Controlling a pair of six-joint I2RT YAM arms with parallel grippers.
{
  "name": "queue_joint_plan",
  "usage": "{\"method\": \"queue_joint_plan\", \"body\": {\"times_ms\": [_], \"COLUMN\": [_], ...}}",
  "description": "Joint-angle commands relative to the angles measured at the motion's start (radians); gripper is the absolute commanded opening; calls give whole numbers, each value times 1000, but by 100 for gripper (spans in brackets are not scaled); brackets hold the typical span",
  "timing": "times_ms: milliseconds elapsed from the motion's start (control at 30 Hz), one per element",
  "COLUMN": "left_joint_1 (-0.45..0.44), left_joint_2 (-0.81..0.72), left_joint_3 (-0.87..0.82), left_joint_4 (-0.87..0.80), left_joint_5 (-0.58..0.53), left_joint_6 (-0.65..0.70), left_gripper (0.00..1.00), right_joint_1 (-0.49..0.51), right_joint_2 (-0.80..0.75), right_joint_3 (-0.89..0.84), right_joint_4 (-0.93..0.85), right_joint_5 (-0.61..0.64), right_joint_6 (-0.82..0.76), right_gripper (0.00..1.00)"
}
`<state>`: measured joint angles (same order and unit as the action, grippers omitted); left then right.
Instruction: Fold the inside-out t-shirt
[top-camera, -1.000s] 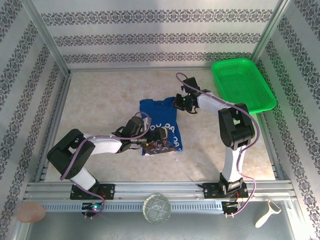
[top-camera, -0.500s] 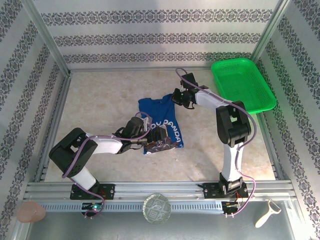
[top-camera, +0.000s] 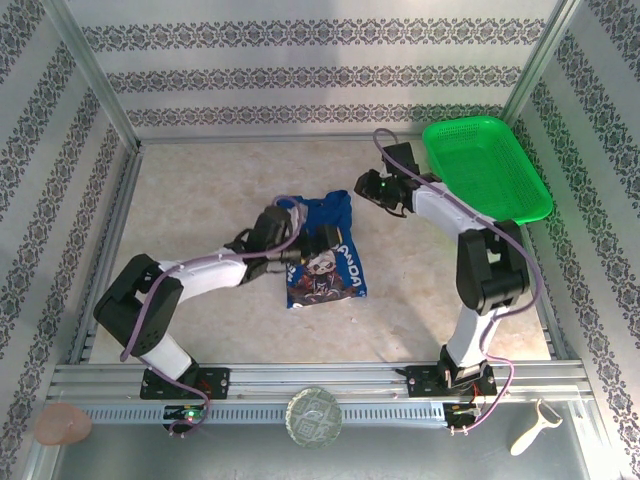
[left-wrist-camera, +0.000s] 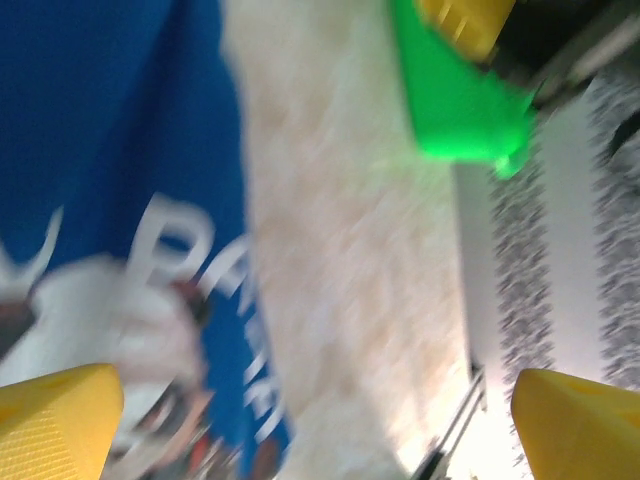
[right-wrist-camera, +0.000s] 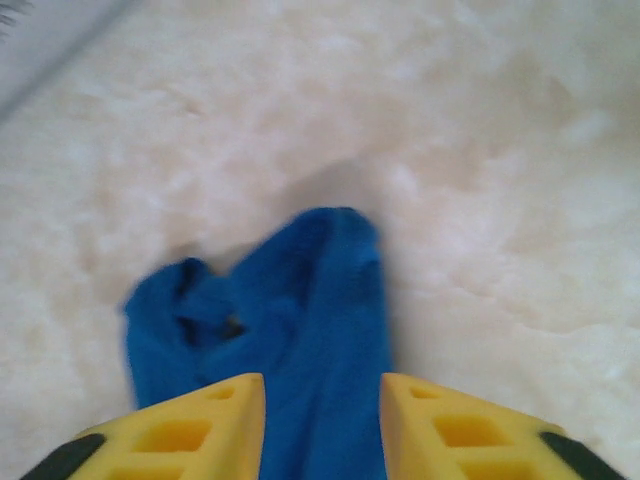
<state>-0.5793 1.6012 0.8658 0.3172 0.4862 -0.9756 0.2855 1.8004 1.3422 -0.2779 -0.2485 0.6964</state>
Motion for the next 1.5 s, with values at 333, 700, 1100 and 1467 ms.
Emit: {"method": "queue_joint_plan", "body": {"times_ms": [333,700,1100,1467], "left_joint_1": [288,352,353,344], "left_joint_2": [347,443,353,624], "left_joint_3": [257,325,719,1018], "left_joint_4": [51,7,-856,-1081], "left_joint_5": [190,161,-106,-102], "left_joint_6": [76,132,509,623], "left_gripper": [100,100,100,100], "right_joint_1": [147,127,-33,-10], "right_joint_2": [73,36,39,299], "right_joint_3": [-174,-371,18,230], "right_joint_4": [228,313,-31,-111], "right_joint_5": [-92,-34,-107,-86], "right_joint_6": [148,272,-93,-157], "right_gripper": [22,23,77,80]}}
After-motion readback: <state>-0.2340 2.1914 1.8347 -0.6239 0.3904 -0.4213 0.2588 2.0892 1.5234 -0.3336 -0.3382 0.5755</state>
